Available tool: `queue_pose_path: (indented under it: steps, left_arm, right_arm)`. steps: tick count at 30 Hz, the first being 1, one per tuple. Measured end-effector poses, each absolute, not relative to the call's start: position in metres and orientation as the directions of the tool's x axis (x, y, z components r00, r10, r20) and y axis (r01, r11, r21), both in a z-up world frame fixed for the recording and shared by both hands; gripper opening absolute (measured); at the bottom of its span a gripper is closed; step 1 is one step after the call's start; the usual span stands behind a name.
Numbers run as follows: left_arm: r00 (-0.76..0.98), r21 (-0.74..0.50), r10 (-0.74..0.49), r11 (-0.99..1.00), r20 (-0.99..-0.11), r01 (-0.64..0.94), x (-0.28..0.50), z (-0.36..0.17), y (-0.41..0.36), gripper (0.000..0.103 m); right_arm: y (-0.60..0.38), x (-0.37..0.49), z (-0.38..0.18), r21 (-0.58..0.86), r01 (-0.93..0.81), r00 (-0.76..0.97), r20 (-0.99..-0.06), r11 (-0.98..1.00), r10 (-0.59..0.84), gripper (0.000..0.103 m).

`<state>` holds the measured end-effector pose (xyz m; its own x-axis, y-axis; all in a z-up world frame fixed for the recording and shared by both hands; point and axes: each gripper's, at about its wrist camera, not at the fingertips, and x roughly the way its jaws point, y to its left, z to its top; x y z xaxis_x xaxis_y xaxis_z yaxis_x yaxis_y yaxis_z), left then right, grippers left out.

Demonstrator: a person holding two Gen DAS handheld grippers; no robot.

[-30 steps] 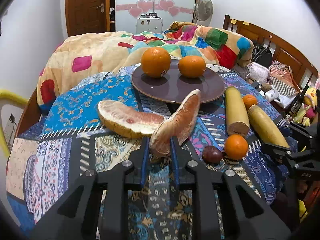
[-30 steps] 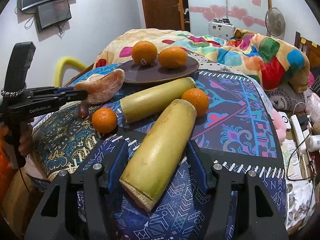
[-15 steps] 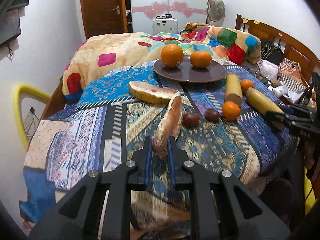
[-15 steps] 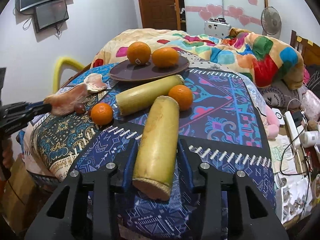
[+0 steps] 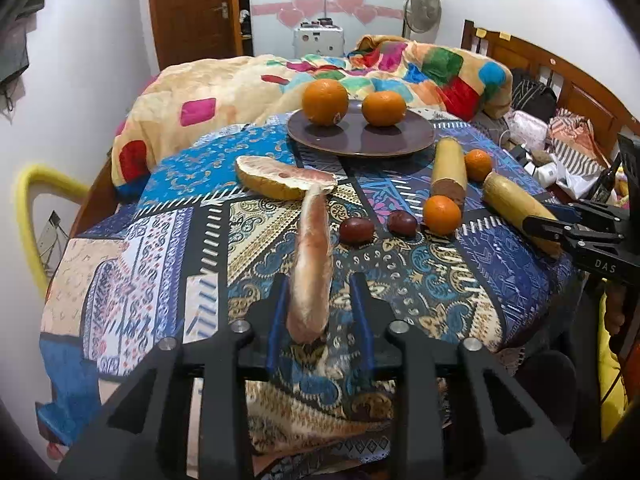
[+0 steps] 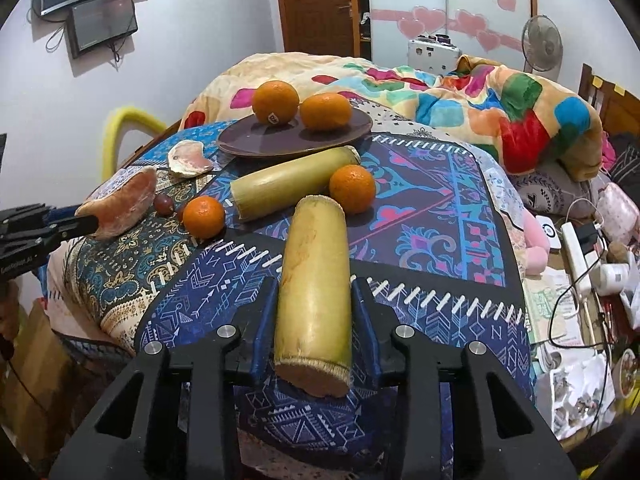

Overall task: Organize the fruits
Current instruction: 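Lift the pomelo segment with the left gripper while the right lifts the bamboo shoot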

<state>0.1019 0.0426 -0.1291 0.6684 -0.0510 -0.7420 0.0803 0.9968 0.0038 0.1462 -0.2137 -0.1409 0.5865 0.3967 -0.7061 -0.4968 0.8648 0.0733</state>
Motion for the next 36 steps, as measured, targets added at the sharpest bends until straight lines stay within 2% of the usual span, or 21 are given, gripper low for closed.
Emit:
queue_pose_path:
  steps: [15, 17, 18, 26, 36]
  left_arm:
    - [0.613, 0.003, -0.062, 0.994, -0.787, 0.105, 0.148, -0.155, 0.049, 0.035]
    - [0.620, 0.005, -0.064, 0.994, -0.782, 0.108, 0.148, -0.155, 0.049, 0.033]
    - [0.625, 0.009, -0.062, 0.994, -0.778, 0.109, 0.148, -0.155, 0.049, 0.029]
    - [0.646, -0.010, -0.075, 0.995, -0.759, 0.103, 0.140, -0.147, 0.049, 0.028]
    - [0.725, 0.021, -0.069, 0.993, -0.686, 0.115, 0.138, -0.108, 0.033, 0.028]
  right_arm:
    - [-0.199, 0.171, -0.151, 0.071, -0.513, 0.564, -0.723, 0.855, 0.398, 0.037]
    - [-0.199, 0.171, -0.151, 0.071, -0.514, 0.566, -0.720, 0.855, 0.400, 0.037]
    - [-0.199, 0.171, -0.151, 0.072, -0.513, 0.567, -0.719, 0.855, 0.401, 0.037]
    - [-0.198, 0.168, -0.148, 0.062, -0.517, 0.578, -0.711, 0.854, 0.401, 0.035]
    - [-0.199, 0.164, -0.122, 0.063, -0.524, 0.615, -0.661, 0.849, 0.429, 0.034]
